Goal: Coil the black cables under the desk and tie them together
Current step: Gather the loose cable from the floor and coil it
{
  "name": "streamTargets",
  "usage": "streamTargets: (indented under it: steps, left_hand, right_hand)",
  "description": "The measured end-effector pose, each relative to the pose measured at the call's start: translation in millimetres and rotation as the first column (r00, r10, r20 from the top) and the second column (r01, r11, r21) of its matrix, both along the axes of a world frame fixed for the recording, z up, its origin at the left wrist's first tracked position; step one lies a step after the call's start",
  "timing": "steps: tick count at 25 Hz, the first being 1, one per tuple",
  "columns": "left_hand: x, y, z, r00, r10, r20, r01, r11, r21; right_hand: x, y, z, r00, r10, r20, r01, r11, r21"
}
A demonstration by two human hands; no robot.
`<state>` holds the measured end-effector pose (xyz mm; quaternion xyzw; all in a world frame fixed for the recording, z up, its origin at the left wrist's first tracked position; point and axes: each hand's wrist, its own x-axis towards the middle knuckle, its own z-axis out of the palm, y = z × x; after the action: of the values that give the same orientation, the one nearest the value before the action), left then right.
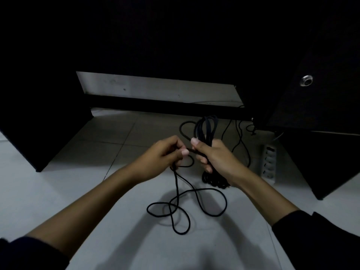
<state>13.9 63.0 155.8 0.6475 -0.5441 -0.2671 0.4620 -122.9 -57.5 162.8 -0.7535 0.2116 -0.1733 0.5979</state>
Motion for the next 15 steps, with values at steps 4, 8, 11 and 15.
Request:
streamTargets:
  steps: [4, 8, 11, 15]
  left_hand:
    - [-9.4, -6.1, 8.7, 0.973, 0.124, -0.194, -0.147, 0.984, -0.106]
    - [-13.0, -8.0, 24.7, 0.875, 0.139, -0.463, -0.191, 0.979, -0.069]
    - [-5.5, -3.8, 33.5, 0.990, 0.067, -0.121, -0.056, 0.994, 0.092]
    - [-6.5, 3.8, 14.2, 0.989, 0.073, -0.129, -0.046, 0.978, 0.204]
  right_hand:
    - [1.3, 4.5, -3.8, 0.994, 0.067, 0.086, -0.063, 0.997, -0.047]
    - [0.1, -2.8, -8.0, 0.987, 0.055, 0.154, -0.045, 0.997, -0.067]
    - [-3.4, -7.4, -5.1, 0.986, 0.012, 0.166, -0.006, 0.999, -0.039]
    - [-5.4, -15.0, 3.0, 0.967, -0.142, 0.211, 0.138, 0.990, 0.034]
